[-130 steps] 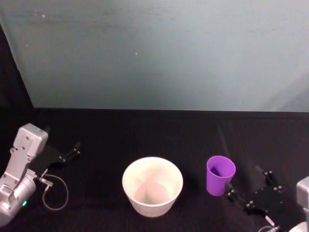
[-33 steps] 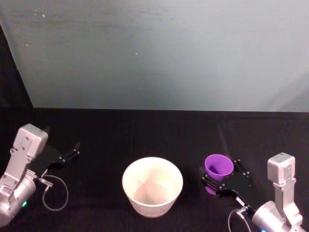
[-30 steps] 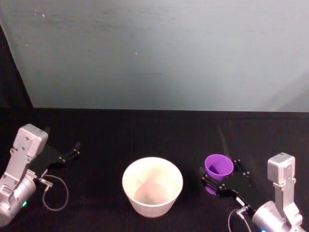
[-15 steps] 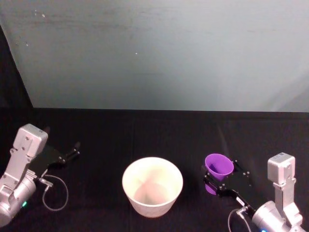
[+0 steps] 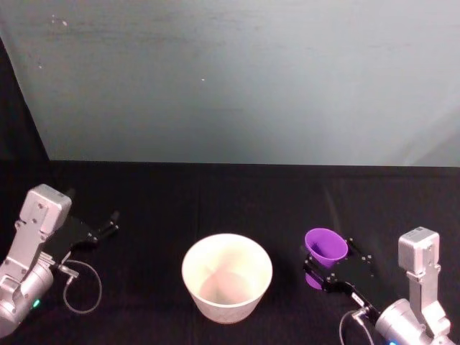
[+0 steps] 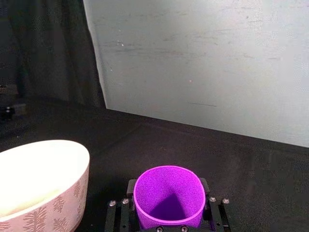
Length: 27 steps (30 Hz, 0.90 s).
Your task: Pick up the cup and pour the mung beans from the cup into the bowl.
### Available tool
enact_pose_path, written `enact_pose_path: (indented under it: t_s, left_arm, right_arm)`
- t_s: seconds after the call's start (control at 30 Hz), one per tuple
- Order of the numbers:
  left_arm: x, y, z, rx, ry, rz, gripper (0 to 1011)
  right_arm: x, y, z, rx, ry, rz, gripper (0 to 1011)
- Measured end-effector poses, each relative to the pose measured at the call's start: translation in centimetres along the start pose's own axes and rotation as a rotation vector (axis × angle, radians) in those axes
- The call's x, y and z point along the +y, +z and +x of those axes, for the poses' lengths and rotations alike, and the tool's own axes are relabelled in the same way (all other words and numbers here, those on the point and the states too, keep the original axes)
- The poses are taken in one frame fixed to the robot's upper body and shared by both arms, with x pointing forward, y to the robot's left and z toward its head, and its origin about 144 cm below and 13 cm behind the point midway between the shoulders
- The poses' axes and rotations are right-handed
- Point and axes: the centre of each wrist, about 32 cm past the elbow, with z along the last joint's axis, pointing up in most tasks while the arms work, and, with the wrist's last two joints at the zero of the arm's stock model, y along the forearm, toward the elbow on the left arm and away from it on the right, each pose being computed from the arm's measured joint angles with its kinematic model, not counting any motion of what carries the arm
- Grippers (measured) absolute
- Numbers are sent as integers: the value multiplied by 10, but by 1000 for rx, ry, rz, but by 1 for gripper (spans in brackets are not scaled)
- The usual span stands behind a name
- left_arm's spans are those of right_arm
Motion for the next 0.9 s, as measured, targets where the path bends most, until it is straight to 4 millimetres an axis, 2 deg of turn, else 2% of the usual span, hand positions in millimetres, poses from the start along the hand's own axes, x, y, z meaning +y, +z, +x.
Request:
enact_pose_path:
  t_s: [0.3, 0.5, 0.6, 0.73, 0.8, 0.9]
  left_arm:
    - [0, 0, 0, 0, 0, 0, 1003]
    - [0, 0, 0, 0, 0, 0, 1003]
    - [0, 0, 0, 0, 0, 0, 1004]
    - [0, 0, 0, 0, 0, 0, 1003]
    - [0, 0, 0, 0, 0, 0, 1003]
    - [0, 0, 0, 0, 0, 0, 1003]
  right_arm:
    - [-4, 15, 4, 8, 16, 5, 741]
    - [-8, 46, 11, 28, 26, 44, 741]
    - [-9, 74, 16, 21, 51, 66, 741]
    - [-10, 100, 20, 6, 69, 72, 741]
    - [-10, 127, 22, -26, 90, 70, 741]
    - [-9, 147, 23, -45, 103, 66, 741]
